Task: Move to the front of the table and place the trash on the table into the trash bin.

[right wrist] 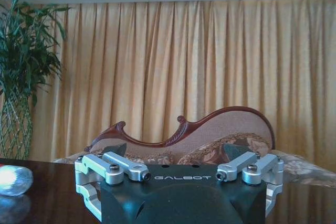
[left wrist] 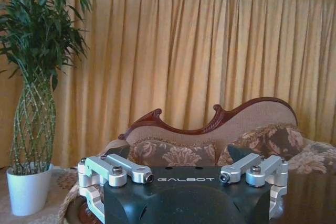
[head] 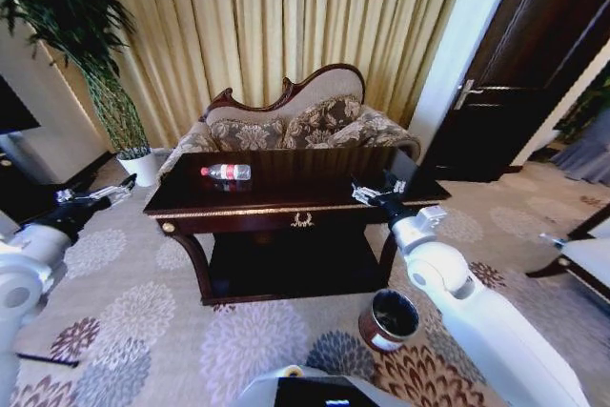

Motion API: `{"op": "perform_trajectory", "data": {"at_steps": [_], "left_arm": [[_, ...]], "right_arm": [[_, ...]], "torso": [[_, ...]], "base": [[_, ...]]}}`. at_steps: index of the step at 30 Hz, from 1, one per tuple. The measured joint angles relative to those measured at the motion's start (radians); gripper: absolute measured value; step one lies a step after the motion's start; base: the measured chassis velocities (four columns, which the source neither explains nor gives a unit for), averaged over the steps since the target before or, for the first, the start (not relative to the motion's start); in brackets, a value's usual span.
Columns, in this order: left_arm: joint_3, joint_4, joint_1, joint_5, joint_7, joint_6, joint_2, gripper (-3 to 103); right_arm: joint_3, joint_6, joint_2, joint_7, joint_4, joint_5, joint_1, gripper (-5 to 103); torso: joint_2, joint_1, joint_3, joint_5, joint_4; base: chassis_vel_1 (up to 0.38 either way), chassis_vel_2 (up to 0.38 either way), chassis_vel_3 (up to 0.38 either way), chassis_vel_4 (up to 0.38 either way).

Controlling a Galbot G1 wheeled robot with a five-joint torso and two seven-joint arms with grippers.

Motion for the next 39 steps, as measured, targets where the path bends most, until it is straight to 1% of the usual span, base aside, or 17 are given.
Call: {"op": "perform_trajectory", "data": {"at_steps": [9, 11, 14, 25, 30, 31, 32, 33, 35, 36, 38, 39], "left_arm": [[0.002, -0.004, 0.001, 0.002, -0.001, -0.005, -0.008, 100], [0.003, -0.005, 0.001, 0.002, -0.001, -0.007, -0.009, 100], [0.004, -0.006, 0.002, 0.002, -0.001, -0.016, -0.01, 100], [0.005, -0.007, 0.009, 0.005, -0.001, -0.029, -0.023, 100], [0.005, 0.004, 0.006, 0.004, -0.001, -0.028, -0.015, 100], [0.005, 0.008, 0.005, 0.002, -0.001, -0.015, -0.002, 100], [0.004, 0.016, 0.002, -0.001, 0.0, 0.013, 0.019, 100], [0.004, 0.016, 0.002, -0.001, 0.0, 0.013, 0.019, 100], [0.014, 0.054, -0.013, -0.003, 0.024, 0.039, 0.077, 100], [0.014, 0.054, -0.013, -0.003, 0.024, 0.039, 0.077, 100], [0.04, 0.116, -0.058, -0.013, 0.097, 0.054, 0.157, 100], [0.04, 0.116, -0.058, -0.013, 0.097, 0.054, 0.157, 100]], "right_arm": [[-0.003, 0.001, -0.003, -0.012, 0.008, -0.023, -0.024, 100], [-0.005, 0.008, -0.004, -0.013, 0.006, -0.025, -0.026, 100], [-0.008, 0.026, -0.009, -0.015, -0.002, -0.024, -0.028, 100], [-0.007, 0.032, -0.031, -0.012, -0.019, -0.02, -0.025, 100], [-0.008, 0.02, -0.04, 0.002, -0.02, -0.008, -0.014, 100], [-0.01, 0.017, -0.044, 0.008, -0.023, -0.003, -0.009, 100], [-0.011, 0.016, -0.048, 0.011, -0.028, 0.001, -0.005, 100], [-0.011, 0.016, -0.048, 0.011, -0.028, 0.001, -0.005, 100], [-0.011, 0.016, -0.049, 0.013, -0.036, 0.002, -0.004, 100], [-0.011, 0.016, -0.049, 0.013, -0.036, 0.002, -0.004, 100], [-0.011, 0.016, -0.043, 0.016, -0.043, 0.002, -0.01, 100], [-0.011, 0.016, -0.043, 0.016, -0.043, 0.002, -0.01, 100]], "torso": [[0.0, 0.0, 0.0, 0.0002, 0.0], [0.0, 0.0, 0.0, 0.0, -0.0005], [-0.001, 0.001, 0.0, 0.0001, 0.0001], [0.001, -0.001, -0.001, 0.0003, 0.0001], [0.0, -0.001, 0.0, 0.0002, 0.0001], [0.0, 0.0, 0.0, 0.0, 0.0], [0.0, 0.0, 0.0, -0.0001, 0.0], [0.0, 0.0, 0.0, -0.0001, 0.0], [0.0, 0.0, 0.0, -0.0002, 0.0004], [0.0, 0.0, 0.0, -0.0002, 0.0004], [0.0, 0.0, 0.0, -0.0001, 0.0001], [0.0, 0.0, 0.0, -0.0001, 0.0001]], "base": [[-0.309, 0.306, 0.309, -0.319], [-0.287, 0.288, 0.304, -0.282], [-0.2, 0.192, 0.19, -0.228], [-0.006, 0.014, 0.004, -0.001], [0.01, -0.007, -0.006, 0.014], [0.0, 0.0, 0.0, 0.0], [0.0, 0.0, 0.0, 0.0], [0.0, 0.0, 0.0, 0.0], [0.0, 0.0, 0.0, 0.0], [0.0, 0.0, 0.0, 0.0], [0.0, 0.0, 0.0, 0.0], [0.0, 0.0, 0.0, 0.0]]}}
